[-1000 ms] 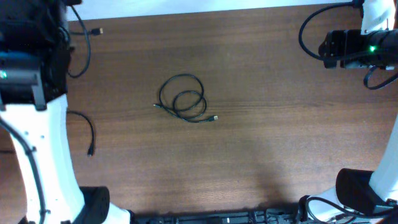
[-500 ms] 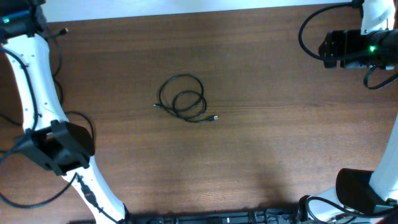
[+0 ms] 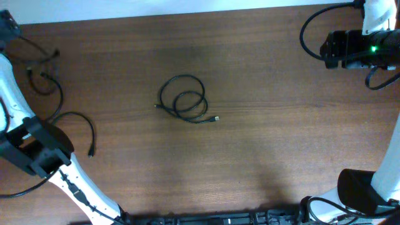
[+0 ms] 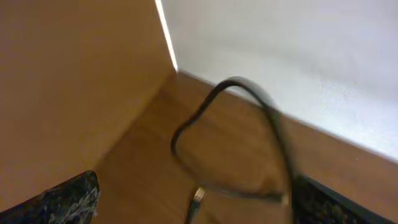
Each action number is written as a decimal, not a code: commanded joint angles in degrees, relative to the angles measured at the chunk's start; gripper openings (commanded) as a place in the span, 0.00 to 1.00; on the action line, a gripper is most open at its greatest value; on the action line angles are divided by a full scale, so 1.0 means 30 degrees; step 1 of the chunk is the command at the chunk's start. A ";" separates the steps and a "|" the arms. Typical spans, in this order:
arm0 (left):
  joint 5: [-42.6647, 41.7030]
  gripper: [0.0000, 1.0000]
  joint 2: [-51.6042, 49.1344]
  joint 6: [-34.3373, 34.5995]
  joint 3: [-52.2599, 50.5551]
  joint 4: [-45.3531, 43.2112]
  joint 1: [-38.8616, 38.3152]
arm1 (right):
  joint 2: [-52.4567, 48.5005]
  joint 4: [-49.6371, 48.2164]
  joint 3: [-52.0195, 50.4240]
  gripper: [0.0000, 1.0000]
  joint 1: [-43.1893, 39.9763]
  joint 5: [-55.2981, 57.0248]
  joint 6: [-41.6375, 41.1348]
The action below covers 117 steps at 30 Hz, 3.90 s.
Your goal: Untangle cables
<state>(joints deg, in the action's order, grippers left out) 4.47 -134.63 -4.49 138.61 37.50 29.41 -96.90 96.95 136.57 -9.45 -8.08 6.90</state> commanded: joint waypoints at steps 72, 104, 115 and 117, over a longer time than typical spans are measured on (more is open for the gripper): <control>-0.3767 0.00 0.6295 -0.0627 -0.4648 1.1540 -1.4535 | -0.0073 0.0124 -0.0102 0.94 -0.0102 -0.0692 0.0051; 0.7766 0.00 1.5526 0.8510 -0.7555 1.8622 0.2856 | -0.0073 0.0124 -0.0102 0.94 -0.0109 -0.0962 0.0066; 0.6237 0.00 1.5504 0.8779 -1.6240 1.0506 0.8612 | -0.0073 0.0124 -0.0102 0.94 -0.0109 -0.0962 0.0058; 0.6207 0.19 1.5489 0.8786 -1.7158 0.9683 0.8794 | -0.0073 0.0124 -0.0102 0.94 -0.0102 -0.0969 0.0058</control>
<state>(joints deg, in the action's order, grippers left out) 24.18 -88.51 20.88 90.04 68.27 55.00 -97.08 96.97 136.46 -9.45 -10.26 6.85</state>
